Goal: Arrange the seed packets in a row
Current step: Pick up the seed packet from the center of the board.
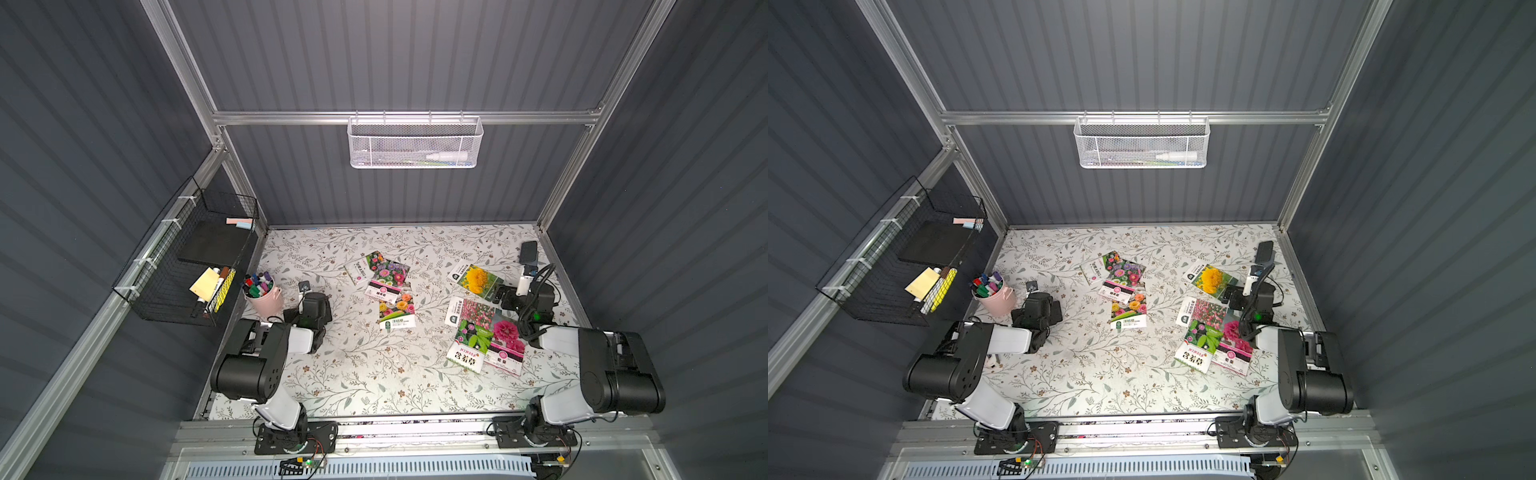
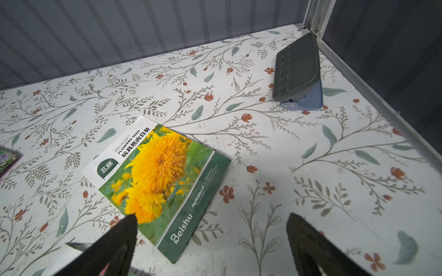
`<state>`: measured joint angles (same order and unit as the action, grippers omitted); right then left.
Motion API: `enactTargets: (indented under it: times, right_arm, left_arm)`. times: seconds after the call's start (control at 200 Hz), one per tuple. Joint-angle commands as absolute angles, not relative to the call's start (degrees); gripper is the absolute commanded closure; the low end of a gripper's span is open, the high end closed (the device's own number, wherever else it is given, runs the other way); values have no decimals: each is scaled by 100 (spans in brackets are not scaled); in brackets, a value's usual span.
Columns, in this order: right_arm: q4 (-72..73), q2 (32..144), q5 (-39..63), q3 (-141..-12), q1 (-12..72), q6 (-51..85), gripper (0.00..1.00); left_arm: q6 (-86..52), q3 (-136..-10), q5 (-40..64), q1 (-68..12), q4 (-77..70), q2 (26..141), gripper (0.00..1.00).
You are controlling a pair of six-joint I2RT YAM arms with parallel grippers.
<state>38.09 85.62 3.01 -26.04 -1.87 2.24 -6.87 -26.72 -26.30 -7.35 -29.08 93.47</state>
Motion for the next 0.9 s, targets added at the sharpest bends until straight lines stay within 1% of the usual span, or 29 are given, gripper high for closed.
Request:
enactTargets:
  times: [0.0,0.04,0.095,0.13,0.16,0.24,0.33,0.385,0.47,0.55,0.655,0.69,0.74,0.82,0.895]
  right_arm:
    - [2998,8262,446,-3203,-197,-60,1]
    - [1876,8065,477,-3686,-176,42,1]
    - [743,7939,311,-4270,-155,770,1]
    - [411,7931,481,-4521,-158,1139,1]
    - [179,7971,821,-4716,-143,1278,1]
    - [-630,8108,1355,-5292,-12,1596,1]
    - [-724,8010,1744,-5338,208,1679,1]
    - [-368,7915,2553,-5149,284,1713,1]
    - [-35,7789,3065,-4988,443,2094,1]
    - [-73,7690,2764,-5038,750,2536,1]
    - [85,7607,2580,-5149,1190,2909,1]
    - [281,7646,2669,-5164,1271,3131,1]
    - [607,7842,2898,-5243,1377,3406,1]
    - [333,8254,3056,-5687,1655,3380,1]
    - [-141,8673,2720,-6179,2086,3136,1]
  left_arm:
    - [-399,-2479,-2407,-666,-608,9540,0]
    - [-209,-2796,-2161,-713,89,9374,1]
    - [-54,-3410,-1910,-786,1292,9222,1]
    - [-97,-3803,-1795,-791,1887,9201,0]
    - [-224,-4049,-1606,-791,2274,9179,0]
    - [-295,-4424,-1204,-798,2620,9107,1]
    - [-405,-4821,-673,-795,2851,9112,1]
    - [-475,-5046,-275,-821,2886,9129,1]
    - [-730,-5370,31,-922,2751,9153,0]
    - [-1003,-5854,229,-1031,2782,9254,1]
    - [-1158,-6456,465,-1222,2790,9458,1]
    - [-1228,-6602,561,-1254,2734,9529,0]
    - [-1378,-6781,722,-1274,2624,9650,1]
    - [-1642,-6989,984,-1292,2416,9867,1]
    - [-1890,-7123,1170,-1316,2173,10078,1]
